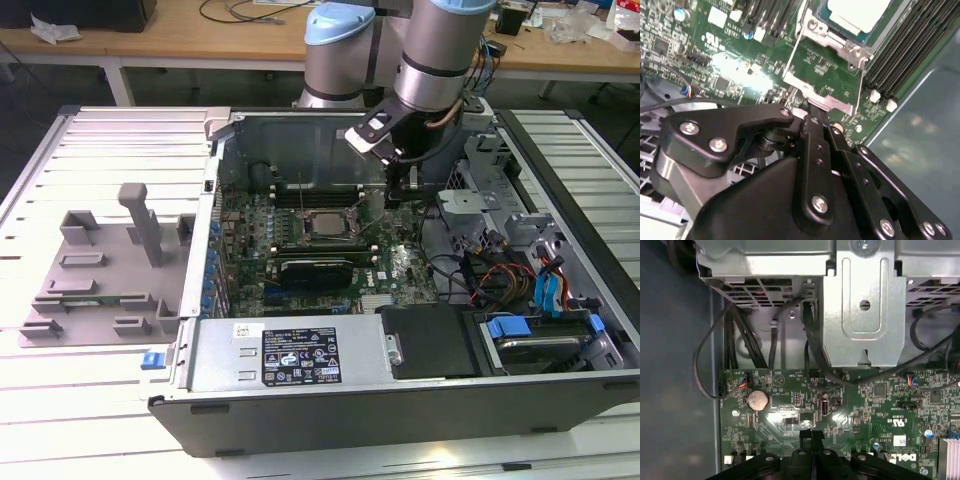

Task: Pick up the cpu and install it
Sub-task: 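Close the cpu cover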

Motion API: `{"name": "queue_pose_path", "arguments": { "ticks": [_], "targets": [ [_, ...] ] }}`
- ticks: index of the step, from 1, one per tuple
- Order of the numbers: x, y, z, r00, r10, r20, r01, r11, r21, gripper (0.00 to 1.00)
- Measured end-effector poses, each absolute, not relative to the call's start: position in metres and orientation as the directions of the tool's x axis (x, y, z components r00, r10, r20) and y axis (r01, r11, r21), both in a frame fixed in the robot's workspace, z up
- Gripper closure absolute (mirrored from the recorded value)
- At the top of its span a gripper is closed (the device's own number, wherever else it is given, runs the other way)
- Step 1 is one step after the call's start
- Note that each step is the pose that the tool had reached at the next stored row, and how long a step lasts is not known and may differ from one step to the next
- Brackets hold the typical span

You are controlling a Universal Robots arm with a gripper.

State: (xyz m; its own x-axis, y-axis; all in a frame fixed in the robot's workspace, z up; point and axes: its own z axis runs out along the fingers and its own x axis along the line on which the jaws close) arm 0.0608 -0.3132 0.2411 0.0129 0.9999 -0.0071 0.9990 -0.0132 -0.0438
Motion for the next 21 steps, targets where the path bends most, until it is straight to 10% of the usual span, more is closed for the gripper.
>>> {"name": "queue_pose_path", "arguments": {
  "ticks": [21],
  "targets": [
    [-0.011, -0.316, 0.236, 0.009, 1.000, 0.009, 0.999, -0.009, -0.042, 0.89]
  ]
}}
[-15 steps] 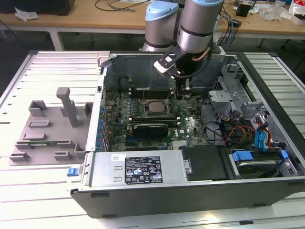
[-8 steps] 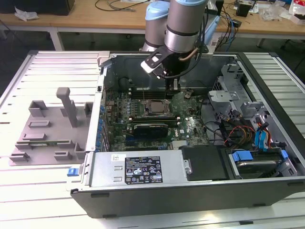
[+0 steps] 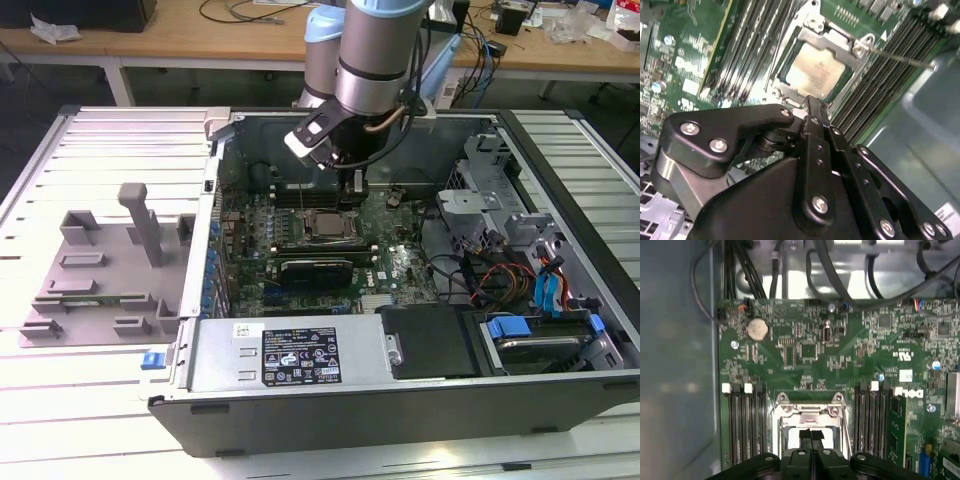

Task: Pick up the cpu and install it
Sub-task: 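Close the cpu cover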

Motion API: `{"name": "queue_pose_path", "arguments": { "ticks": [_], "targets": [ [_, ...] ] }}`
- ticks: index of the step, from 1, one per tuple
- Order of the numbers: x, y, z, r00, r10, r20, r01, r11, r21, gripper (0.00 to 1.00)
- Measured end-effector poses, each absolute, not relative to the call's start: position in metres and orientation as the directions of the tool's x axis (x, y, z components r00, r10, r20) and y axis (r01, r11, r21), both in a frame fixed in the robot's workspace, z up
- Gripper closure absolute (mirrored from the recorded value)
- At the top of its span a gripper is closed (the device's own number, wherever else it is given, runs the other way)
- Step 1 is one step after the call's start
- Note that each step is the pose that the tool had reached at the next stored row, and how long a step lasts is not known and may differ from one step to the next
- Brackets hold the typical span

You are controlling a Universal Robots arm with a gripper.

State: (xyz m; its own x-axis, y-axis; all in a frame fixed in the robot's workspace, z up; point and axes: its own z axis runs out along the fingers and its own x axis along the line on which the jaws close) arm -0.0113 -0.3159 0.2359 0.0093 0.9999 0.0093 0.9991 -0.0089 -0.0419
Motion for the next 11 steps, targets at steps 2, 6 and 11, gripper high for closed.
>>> {"name": "queue_pose_path", "arguments": {
  "ticks": [2, 6, 11],
  "targets": [
    [-0.0147, -0.3167, 0.2344, 0.008, 1.000, 0.009, 0.999, -0.008, -0.042, 0.89],
    [-0.0152, -0.3167, 0.2343, -0.003, 1.000, 0.009, 0.999, 0.003, -0.042, 0.89],
    [-0.0152, -0.3167, 0.2340, -0.133, 0.991, 0.009, 0.990, 0.134, -0.042, 0.89]
  ]
}}
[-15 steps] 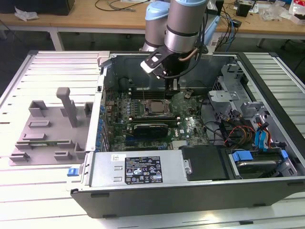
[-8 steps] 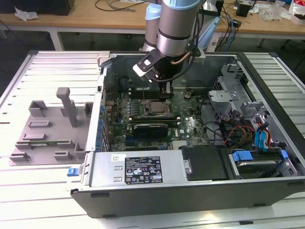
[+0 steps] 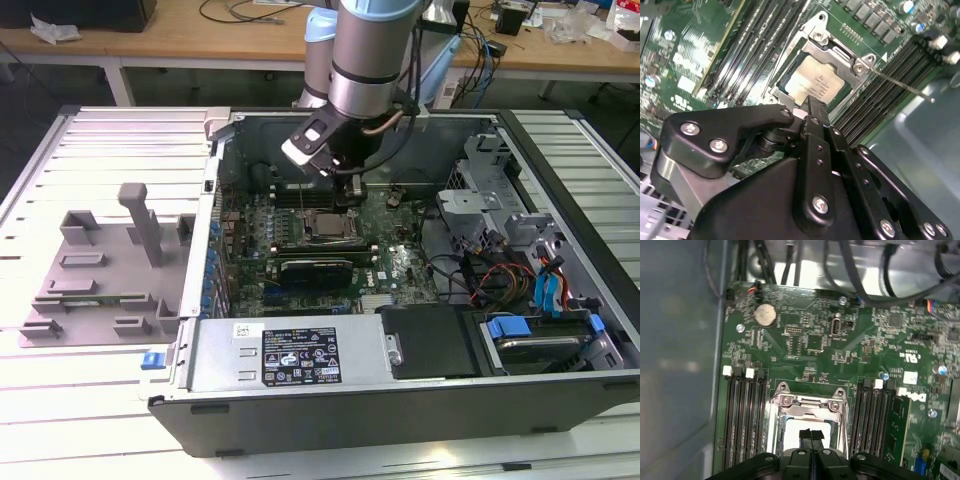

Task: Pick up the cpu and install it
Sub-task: 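Close the cpu cover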

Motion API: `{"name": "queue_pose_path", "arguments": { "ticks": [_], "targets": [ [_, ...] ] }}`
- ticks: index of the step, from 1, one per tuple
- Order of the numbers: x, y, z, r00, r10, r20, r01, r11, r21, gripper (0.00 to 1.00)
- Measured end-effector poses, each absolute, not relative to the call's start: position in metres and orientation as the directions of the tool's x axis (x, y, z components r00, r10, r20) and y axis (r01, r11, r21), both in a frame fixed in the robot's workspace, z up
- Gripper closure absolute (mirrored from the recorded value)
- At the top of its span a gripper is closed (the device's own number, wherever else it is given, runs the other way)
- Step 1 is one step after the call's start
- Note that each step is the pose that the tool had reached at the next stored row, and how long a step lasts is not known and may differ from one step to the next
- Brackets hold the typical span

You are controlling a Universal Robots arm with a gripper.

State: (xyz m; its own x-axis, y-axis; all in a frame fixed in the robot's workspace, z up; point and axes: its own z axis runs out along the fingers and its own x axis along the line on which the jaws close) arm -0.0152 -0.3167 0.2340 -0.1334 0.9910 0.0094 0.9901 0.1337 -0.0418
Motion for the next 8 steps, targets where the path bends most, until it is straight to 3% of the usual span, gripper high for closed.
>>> {"name": "queue_pose_path", "arguments": {
  "ticks": [8],
  "targets": [
    [-0.0152, -0.3167, 0.2328, -0.394, 0.919, 0.009, 0.918, 0.394, -0.042, 0.89]
  ]
}}
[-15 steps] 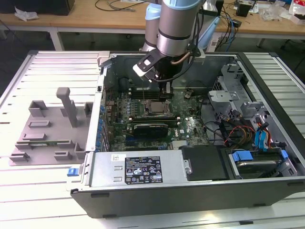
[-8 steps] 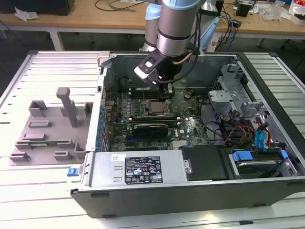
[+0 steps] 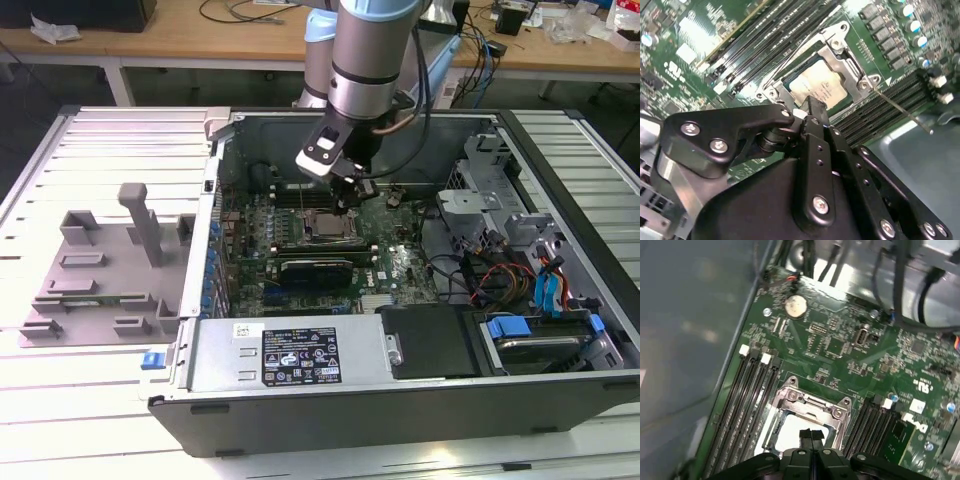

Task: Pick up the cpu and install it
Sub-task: 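Close the cpu cover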

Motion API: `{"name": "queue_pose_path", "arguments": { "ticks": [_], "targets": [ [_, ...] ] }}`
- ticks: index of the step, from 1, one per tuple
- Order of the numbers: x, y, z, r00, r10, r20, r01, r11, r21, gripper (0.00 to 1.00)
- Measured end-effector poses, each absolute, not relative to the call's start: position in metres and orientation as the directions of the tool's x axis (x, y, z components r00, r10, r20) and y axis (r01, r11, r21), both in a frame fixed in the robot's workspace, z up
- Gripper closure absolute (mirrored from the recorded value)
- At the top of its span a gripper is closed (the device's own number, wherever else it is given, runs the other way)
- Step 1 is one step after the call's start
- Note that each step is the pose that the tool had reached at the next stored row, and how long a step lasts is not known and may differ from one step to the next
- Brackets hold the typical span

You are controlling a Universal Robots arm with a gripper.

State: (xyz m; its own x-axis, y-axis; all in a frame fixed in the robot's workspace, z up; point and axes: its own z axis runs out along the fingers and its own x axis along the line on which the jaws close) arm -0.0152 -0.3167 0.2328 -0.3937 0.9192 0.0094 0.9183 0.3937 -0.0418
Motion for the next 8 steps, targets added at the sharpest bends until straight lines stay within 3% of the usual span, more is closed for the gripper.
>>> {"name": "queue_pose_path", "arguments": {
  "ticks": [8],
  "targets": [
    [-0.0152, -0.3167, 0.2324, -0.624, 0.782, 0.009, 0.781, 0.623, -0.042, 0.89]
  ]
}}
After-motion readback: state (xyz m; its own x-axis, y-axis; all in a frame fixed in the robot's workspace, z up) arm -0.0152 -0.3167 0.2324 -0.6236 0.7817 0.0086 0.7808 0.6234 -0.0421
